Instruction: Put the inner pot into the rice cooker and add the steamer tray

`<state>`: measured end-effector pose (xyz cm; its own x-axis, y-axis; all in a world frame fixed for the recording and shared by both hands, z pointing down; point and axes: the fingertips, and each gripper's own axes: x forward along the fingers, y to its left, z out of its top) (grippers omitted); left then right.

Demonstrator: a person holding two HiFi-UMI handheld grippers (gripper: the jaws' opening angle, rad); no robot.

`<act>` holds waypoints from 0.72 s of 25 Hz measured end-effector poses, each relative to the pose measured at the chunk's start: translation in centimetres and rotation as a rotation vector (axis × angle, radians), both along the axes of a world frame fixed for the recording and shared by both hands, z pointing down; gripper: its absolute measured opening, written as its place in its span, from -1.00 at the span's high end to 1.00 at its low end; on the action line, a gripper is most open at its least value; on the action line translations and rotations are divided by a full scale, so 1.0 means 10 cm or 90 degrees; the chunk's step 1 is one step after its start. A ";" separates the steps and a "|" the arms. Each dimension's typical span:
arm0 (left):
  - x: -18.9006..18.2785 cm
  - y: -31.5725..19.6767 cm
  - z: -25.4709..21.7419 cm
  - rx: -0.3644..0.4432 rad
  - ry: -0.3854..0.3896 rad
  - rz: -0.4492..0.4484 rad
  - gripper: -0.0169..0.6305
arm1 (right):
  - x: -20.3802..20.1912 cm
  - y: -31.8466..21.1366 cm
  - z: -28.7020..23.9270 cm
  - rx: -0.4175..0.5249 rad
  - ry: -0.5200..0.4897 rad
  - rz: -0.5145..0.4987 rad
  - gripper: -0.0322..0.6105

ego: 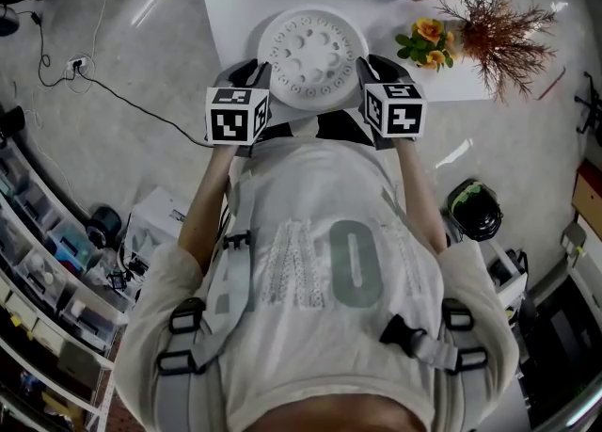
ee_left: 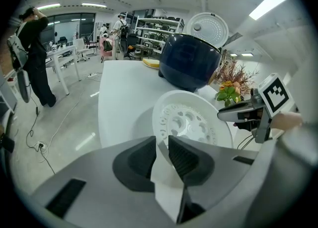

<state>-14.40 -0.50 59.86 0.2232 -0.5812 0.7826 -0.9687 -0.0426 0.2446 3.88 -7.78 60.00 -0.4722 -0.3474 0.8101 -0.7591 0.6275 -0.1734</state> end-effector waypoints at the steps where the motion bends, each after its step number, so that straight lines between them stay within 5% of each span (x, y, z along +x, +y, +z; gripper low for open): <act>1: -0.02 -0.02 -0.02 0.003 -0.002 -0.005 0.67 | -0.02 -0.02 -0.02 0.006 0.000 -0.001 0.64; 18: -0.73 -0.78 -1.12 0.191 -0.095 -0.095 0.72 | -0.74 -0.87 -0.99 0.190 -0.075 -0.018 0.65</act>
<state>-21.65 -8.32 48.65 0.0145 -0.8074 0.5898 -0.9938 0.0533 0.0974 -3.51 -16.48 50.11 -0.5700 -0.5470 0.6131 -0.7262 0.6844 -0.0646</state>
